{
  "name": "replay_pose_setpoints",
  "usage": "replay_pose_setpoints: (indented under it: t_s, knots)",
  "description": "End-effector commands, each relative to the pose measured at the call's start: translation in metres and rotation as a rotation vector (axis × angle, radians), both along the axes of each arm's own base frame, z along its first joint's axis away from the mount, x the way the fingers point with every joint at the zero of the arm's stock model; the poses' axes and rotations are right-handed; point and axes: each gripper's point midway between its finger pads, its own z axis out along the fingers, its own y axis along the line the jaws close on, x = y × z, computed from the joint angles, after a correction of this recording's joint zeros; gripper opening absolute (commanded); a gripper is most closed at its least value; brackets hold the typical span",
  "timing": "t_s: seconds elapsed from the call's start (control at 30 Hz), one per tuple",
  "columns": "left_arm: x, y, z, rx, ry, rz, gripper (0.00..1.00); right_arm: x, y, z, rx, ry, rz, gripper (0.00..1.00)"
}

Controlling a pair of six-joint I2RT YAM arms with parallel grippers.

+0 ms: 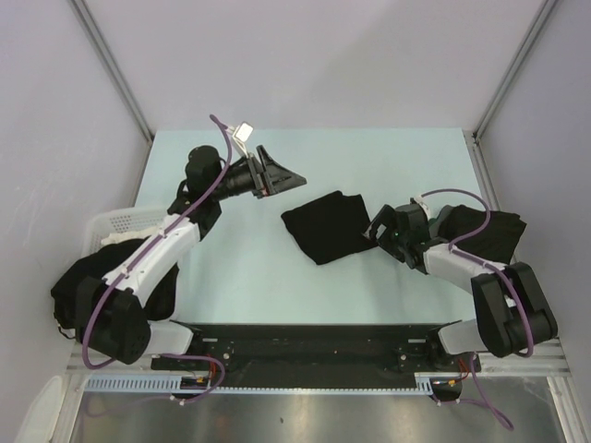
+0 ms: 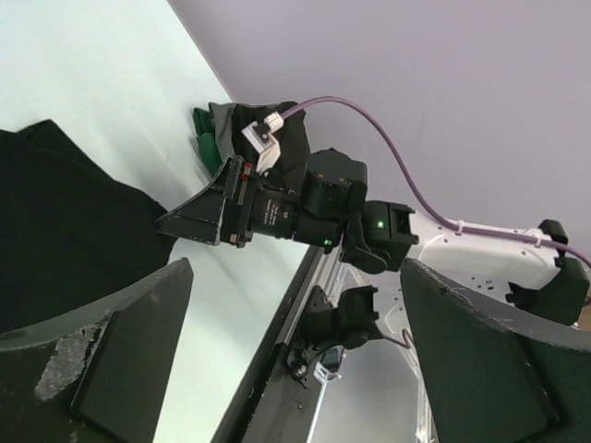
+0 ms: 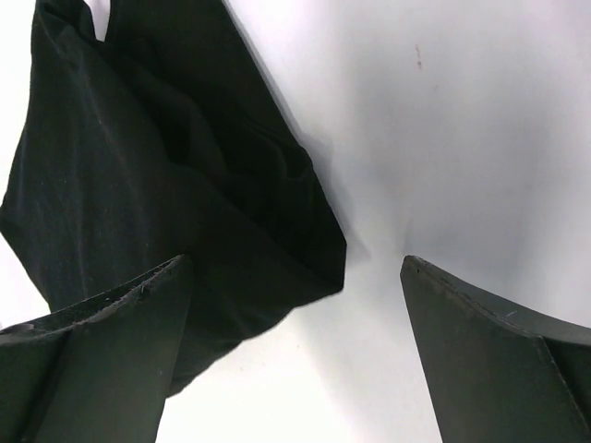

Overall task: Fold and stack the t-shirts
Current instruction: Put the neatly folded tshirt into the corner of the board with both arms

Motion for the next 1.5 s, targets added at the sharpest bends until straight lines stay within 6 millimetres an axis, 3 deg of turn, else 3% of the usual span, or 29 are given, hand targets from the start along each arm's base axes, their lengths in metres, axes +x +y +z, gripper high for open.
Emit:
replay_pose_setpoints:
  t_s: [0.0,0.4,0.7,0.97,1.47]
  knots:
    - [-0.010,0.004,0.019,0.016,-0.090,-0.003,1.00,0.014,0.006,0.002,0.030,-0.056,-0.012,1.00]
    - [-0.013,0.005,0.016,0.043,-0.085,-0.006,0.99,0.026,0.022,-0.017,0.083,-0.026,-0.013,0.97]
    - [-0.008,0.002,0.013,0.047,-0.075,-0.003,1.00,0.019,0.029,-0.014,0.100,0.031,0.013,0.89]
    - [-0.001,0.000,0.016,0.026,-0.080,0.002,0.99,0.011,0.027,0.001,0.089,0.040,0.037,0.87]
    - [-0.003,0.001,0.014,0.040,-0.077,-0.001,1.00,0.014,0.029,-0.011,0.107,0.047,0.047,0.76]
